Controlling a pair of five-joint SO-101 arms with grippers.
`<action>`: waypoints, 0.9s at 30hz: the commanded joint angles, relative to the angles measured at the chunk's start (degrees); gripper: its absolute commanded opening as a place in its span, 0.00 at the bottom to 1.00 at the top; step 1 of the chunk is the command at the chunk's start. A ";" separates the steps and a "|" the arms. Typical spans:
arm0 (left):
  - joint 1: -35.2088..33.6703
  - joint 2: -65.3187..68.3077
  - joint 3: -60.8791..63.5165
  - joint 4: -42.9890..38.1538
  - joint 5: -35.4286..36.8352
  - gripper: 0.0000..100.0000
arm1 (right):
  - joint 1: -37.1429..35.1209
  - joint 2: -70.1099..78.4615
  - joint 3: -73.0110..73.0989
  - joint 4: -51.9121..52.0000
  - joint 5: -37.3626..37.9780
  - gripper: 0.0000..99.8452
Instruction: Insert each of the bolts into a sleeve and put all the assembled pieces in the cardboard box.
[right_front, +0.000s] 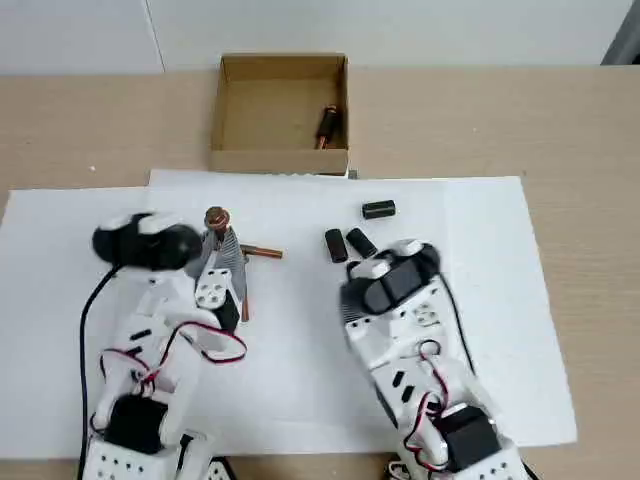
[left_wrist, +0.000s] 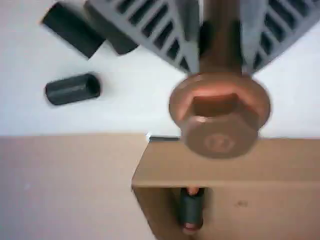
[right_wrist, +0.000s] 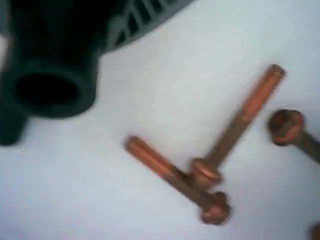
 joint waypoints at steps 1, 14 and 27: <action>0.44 -7.47 1.63 -1.58 4.84 0.01 | -4.53 -0.57 1.41 -5.32 -0.44 0.00; 8.62 -14.77 2.95 -2.64 20.48 0.01 | -12.88 -0.57 4.92 -8.31 0.44 0.00; 11.87 -14.77 2.95 -2.55 20.48 0.01 | -13.41 -0.57 5.80 -8.40 5.36 0.00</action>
